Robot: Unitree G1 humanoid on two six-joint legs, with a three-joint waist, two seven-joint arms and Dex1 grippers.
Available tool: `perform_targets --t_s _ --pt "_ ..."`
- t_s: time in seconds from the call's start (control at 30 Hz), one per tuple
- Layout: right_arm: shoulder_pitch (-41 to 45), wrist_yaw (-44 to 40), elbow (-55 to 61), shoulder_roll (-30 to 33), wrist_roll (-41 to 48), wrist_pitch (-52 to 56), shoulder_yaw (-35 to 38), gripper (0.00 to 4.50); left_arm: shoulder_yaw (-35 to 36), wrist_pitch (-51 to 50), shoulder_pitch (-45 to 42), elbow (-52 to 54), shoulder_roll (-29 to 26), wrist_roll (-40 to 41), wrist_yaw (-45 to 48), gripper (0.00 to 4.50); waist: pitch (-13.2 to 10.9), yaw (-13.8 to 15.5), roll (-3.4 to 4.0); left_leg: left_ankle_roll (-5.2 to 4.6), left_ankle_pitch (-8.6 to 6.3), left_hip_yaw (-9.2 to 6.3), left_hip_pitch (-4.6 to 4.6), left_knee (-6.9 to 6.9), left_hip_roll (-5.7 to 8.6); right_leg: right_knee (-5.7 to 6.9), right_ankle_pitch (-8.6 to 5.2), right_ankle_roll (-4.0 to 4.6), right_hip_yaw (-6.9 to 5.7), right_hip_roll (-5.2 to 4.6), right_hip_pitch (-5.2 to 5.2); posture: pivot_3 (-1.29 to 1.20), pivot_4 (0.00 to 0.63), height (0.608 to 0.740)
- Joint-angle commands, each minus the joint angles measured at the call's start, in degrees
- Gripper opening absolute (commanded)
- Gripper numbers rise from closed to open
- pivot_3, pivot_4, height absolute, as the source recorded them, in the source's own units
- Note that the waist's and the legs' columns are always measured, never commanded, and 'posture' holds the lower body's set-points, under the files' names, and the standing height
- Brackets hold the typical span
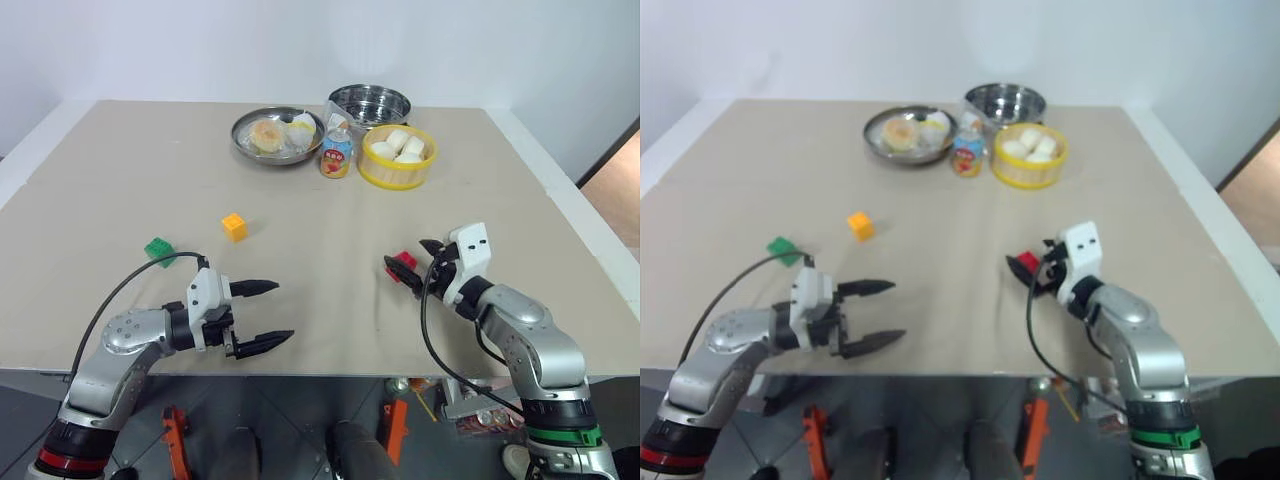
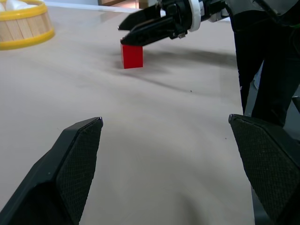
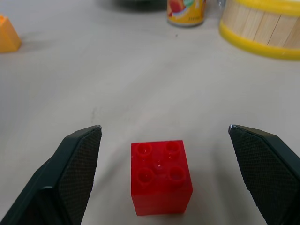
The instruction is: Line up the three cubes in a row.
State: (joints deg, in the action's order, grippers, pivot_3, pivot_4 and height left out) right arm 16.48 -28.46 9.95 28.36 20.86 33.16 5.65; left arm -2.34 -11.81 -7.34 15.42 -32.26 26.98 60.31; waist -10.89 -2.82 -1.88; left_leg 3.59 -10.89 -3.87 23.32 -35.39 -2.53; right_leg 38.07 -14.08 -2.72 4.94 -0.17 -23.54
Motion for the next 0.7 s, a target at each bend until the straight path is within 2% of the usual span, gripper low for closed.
perform_targets --t_s 0.03,0.07,0.13,0.4,0.57,0.7 --pt "0.7 -0.4 0.1 0.7 -0.8 0.9 -0.7 4.50 0.3 -0.1 0.1 2.5 -0.1 0.5 -0.9 4.45 0.0 0.0 0.01 0.00 0.00 0.00 0.00 0.00 0.00 0.00 0.00 0.00 0.00 0.00 0.00 0.00 0.150 0.740" --pt "0.8 -0.5 0.0 0.8 -0.8 1.2 -0.9 4.50 0.3 -0.1 0.2 2.6 0.0 0.5 -1.1 4.45 0.0 0.0 0.02 0.00 0.00 0.00 0.01 0.00 0.00 0.00 0.00 0.00 0.01 0.00 -0.01 0.00 0.150 0.740" --pt "1.1 0.0 -0.6 0.9 -1.4 2.3 -1.2 3.96 0.3 -0.1 0.7 2.9 -0.1 0.5 -1.4 4.50 0.0 0.0 0.02 0.00 0.00 0.00 0.01 0.00 0.01 0.00 0.00 0.00 0.02 0.00 -0.01 0.00 0.150 0.740" --pt "1.1 0.2 0.2 0.6 -2.4 3.7 -1.3 1.29 0.7 -0.1 1.4 3.3 -0.5 0.3 -2.5 4.50 0.0 0.0 0.02 0.00 0.00 0.01 0.00 -0.01 0.00 0.00 0.00 0.00 0.03 0.00 0.00 0.00 0.150 0.740" --pt "3.8 -2.9 3.5 1.0 -0.5 3.5 -1.8 1.26 1.4 0.2 2.0 2.7 -0.7 0.4 -2.9 4.50 0.0 -0.1 0.05 -0.01 0.00 0.01 0.00 0.00 0.00 0.00 0.00 0.00 0.02 0.01 -0.01 0.00 0.150 0.740" --pt "11.2 -14.3 3.2 3.5 1.2 1.9 -7.6 1.26 1.9 2.3 3.6 1.8 -0.9 -0.9 -3.2 4.50 -0.1 -0.6 0.21 -0.01 0.00 0.10 -0.02 -0.01 -0.02 0.00 0.06 0.03 0.12 0.04 -0.07 0.00 0.150 0.740"
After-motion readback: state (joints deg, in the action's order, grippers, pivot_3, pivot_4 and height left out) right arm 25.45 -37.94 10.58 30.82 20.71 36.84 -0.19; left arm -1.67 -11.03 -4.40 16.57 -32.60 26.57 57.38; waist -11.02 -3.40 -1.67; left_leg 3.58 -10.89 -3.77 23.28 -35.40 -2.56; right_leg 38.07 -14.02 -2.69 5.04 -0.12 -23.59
